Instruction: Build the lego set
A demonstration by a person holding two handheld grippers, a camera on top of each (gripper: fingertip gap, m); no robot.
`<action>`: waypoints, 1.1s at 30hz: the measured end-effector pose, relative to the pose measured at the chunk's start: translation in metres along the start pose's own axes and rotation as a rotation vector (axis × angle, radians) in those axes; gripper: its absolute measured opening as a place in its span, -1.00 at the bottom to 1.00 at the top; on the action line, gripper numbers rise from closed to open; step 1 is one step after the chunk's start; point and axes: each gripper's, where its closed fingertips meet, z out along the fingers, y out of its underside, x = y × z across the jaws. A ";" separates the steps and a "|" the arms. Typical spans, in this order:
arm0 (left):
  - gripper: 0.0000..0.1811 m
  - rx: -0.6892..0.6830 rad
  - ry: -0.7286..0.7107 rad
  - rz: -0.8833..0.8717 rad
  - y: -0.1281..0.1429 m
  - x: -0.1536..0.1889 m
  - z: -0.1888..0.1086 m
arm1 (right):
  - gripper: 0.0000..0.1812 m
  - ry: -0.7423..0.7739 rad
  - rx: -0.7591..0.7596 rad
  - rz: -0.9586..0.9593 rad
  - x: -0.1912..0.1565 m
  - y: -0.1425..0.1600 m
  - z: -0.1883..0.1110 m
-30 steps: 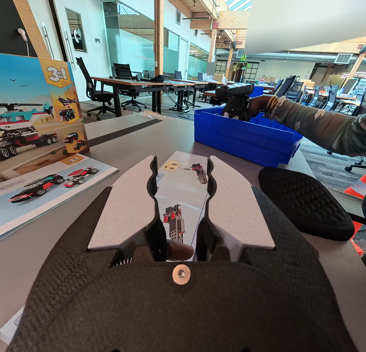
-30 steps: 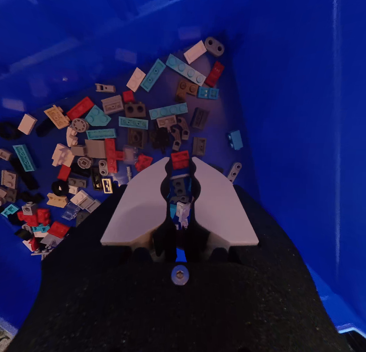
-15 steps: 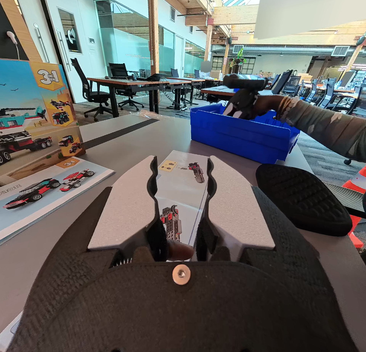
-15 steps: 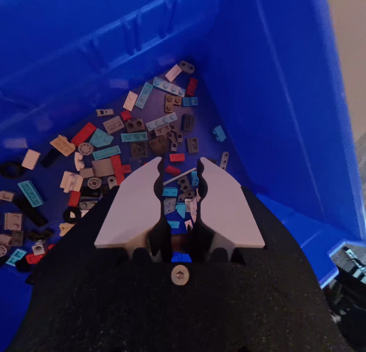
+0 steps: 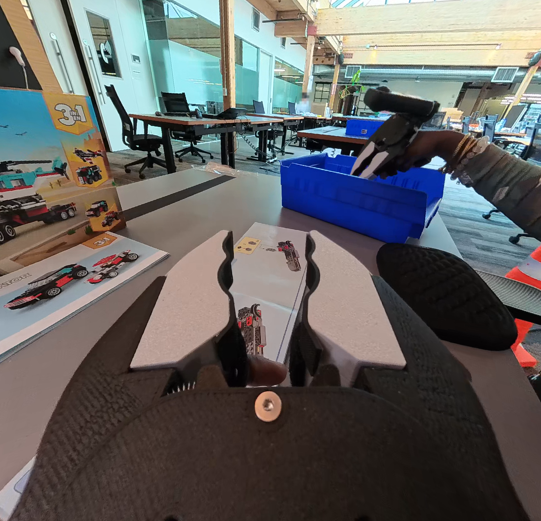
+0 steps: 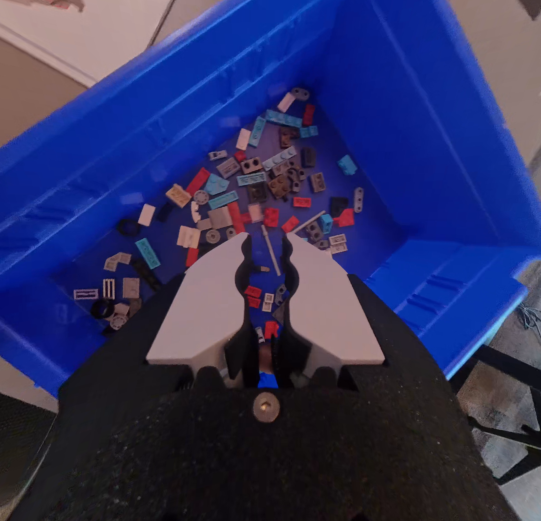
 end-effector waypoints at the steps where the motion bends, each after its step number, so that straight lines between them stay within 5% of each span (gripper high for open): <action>1: -0.48 -0.006 -0.004 0.004 0.001 0.000 0.000 | -0.77 -0.014 -0.017 -0.010 -0.003 0.002 0.002; 9: -0.48 0.009 -0.011 -0.022 -0.002 0.000 -0.002 | -0.59 -0.073 -0.161 0.082 -0.005 0.007 0.016; 21: -0.28 0.096 -0.065 -0.108 -0.008 -0.011 -0.003 | -0.22 -0.260 -0.022 0.168 -0.005 -0.030 0.011; 27: -0.42 0.126 -0.053 -0.128 -0.013 -0.011 -0.006 | -0.76 -0.242 -0.110 -0.045 0.001 -0.024 0.005; 31: -0.90 0.127 -0.025 -0.095 -0.015 -0.007 -0.009 | -0.97 -0.249 -0.162 -0.260 0.001 -0.017 0.008; 33: -0.98 0.108 -0.039 -0.062 -0.013 -0.007 -0.009 | -0.98 -0.222 -0.198 -0.368 0.006 -0.011 0.013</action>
